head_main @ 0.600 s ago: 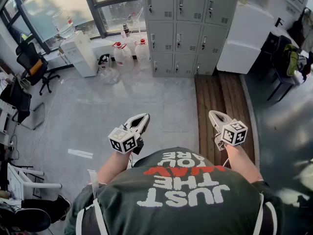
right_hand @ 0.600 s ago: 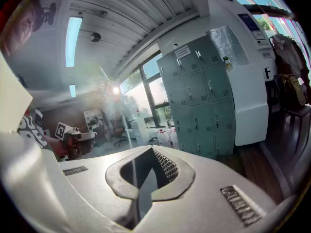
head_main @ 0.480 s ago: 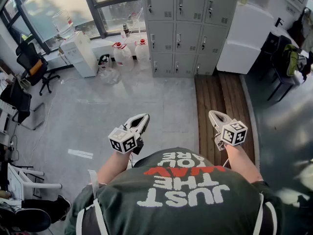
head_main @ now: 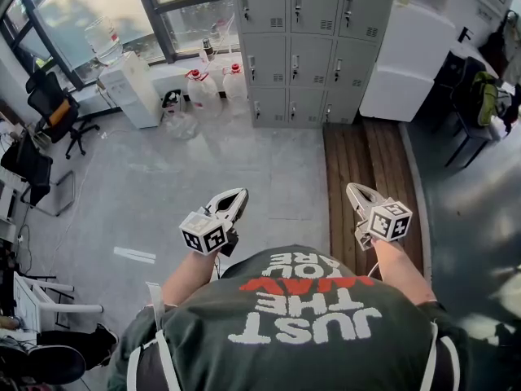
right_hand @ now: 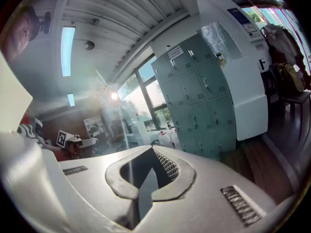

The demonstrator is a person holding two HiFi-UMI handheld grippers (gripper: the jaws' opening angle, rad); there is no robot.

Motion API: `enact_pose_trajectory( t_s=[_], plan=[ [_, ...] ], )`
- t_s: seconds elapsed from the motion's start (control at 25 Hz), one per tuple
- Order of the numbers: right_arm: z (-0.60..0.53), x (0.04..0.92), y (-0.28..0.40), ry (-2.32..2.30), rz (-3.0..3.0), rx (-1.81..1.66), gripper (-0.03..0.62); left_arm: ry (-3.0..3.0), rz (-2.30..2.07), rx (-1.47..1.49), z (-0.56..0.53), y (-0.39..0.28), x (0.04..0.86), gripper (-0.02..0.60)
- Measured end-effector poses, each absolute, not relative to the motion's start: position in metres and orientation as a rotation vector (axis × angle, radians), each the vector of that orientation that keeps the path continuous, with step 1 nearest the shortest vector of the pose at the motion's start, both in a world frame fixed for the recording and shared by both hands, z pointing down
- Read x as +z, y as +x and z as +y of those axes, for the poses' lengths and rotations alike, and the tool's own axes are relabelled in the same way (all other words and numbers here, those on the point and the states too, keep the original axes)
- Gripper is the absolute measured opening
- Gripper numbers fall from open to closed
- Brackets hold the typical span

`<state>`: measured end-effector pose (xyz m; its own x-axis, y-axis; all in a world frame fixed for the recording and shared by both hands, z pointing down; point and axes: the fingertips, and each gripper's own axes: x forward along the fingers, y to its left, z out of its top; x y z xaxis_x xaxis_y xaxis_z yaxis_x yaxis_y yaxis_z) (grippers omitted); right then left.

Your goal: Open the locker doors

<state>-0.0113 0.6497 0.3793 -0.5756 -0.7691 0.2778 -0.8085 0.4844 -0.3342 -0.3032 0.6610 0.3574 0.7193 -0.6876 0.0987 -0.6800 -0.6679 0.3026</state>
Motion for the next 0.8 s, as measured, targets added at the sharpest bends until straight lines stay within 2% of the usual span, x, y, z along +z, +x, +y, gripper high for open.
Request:
enact_pose_trajectory(
  t_s=[0.8],
  plan=[
    [0.629,0.370,0.079,1.292,-2.649,0.594,0.037,2.591,-1.117,-0.047,0.645,-0.193,0.351,0.008]
  ],
)
